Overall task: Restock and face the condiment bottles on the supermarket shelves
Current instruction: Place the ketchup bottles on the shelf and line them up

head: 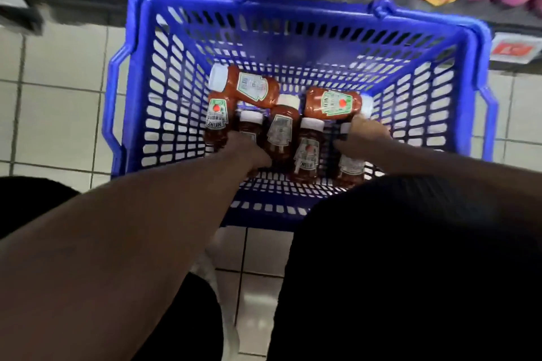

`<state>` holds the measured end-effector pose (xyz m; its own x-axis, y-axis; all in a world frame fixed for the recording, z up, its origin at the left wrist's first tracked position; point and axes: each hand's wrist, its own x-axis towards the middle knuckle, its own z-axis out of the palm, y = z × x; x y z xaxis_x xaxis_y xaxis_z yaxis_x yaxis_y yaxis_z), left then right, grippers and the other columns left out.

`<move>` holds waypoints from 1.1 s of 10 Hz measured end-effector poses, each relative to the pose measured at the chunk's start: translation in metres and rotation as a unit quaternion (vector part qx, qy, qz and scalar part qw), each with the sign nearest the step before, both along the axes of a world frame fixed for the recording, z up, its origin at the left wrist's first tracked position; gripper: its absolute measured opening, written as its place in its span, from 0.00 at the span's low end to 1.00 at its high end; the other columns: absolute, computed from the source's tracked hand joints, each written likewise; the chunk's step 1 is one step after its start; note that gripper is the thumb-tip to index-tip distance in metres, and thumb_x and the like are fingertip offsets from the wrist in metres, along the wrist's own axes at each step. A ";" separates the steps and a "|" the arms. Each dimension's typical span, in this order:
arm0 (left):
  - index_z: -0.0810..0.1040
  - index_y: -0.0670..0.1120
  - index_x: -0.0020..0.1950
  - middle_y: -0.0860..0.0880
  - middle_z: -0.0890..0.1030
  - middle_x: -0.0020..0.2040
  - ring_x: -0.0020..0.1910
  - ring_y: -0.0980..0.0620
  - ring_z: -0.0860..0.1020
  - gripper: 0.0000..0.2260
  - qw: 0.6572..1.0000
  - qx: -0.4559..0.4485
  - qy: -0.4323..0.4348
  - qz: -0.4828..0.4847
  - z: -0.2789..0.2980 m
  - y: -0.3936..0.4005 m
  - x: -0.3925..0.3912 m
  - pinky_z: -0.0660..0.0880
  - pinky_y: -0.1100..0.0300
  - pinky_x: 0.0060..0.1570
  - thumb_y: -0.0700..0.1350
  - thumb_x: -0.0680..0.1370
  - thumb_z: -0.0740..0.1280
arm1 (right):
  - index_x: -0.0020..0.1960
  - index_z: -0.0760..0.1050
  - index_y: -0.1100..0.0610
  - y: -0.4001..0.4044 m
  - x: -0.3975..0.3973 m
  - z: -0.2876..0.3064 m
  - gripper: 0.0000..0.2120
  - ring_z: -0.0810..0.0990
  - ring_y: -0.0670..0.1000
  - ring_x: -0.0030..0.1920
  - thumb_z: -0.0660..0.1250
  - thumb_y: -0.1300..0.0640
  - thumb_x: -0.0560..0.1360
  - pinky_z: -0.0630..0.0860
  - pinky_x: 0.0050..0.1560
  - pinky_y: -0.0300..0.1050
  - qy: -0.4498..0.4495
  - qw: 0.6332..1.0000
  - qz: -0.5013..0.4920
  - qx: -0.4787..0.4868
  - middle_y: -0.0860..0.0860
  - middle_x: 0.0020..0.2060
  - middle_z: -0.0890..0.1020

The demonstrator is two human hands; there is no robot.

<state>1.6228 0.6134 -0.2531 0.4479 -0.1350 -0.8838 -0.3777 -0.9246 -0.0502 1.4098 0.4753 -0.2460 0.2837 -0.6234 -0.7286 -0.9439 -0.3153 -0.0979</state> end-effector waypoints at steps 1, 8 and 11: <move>0.51 0.39 0.78 0.39 0.71 0.72 0.71 0.39 0.72 0.57 0.997 -0.051 -0.052 0.030 -0.018 0.008 -0.005 0.72 0.48 0.64 0.56 0.63 0.84 | 0.66 0.70 0.63 0.007 0.000 -0.020 0.34 0.80 0.63 0.53 0.72 0.39 0.72 0.75 0.47 0.53 -0.017 0.999 -0.031 -0.024 0.62 0.56 0.77; 0.82 0.46 0.43 0.43 0.82 0.35 0.27 0.50 0.80 0.10 0.894 -0.203 0.267 0.296 0.369 0.037 0.023 0.78 0.57 0.32 0.40 0.64 0.77 | 0.42 0.77 0.55 0.028 -0.022 0.376 0.13 0.78 0.40 0.29 0.75 0.53 0.61 0.77 0.33 0.40 -0.332 0.841 -0.425 -0.051 0.43 0.30 0.82; 0.82 0.46 0.57 0.38 0.83 0.47 0.44 0.41 0.80 0.28 0.824 -0.401 0.330 0.226 0.714 0.015 0.013 0.75 0.50 0.45 0.42 0.59 0.83 | 0.53 0.80 0.52 0.065 -0.006 0.691 0.27 0.87 0.53 0.44 0.83 0.49 0.56 0.84 0.51 0.60 -0.453 0.755 -0.474 -0.019 0.50 0.43 0.87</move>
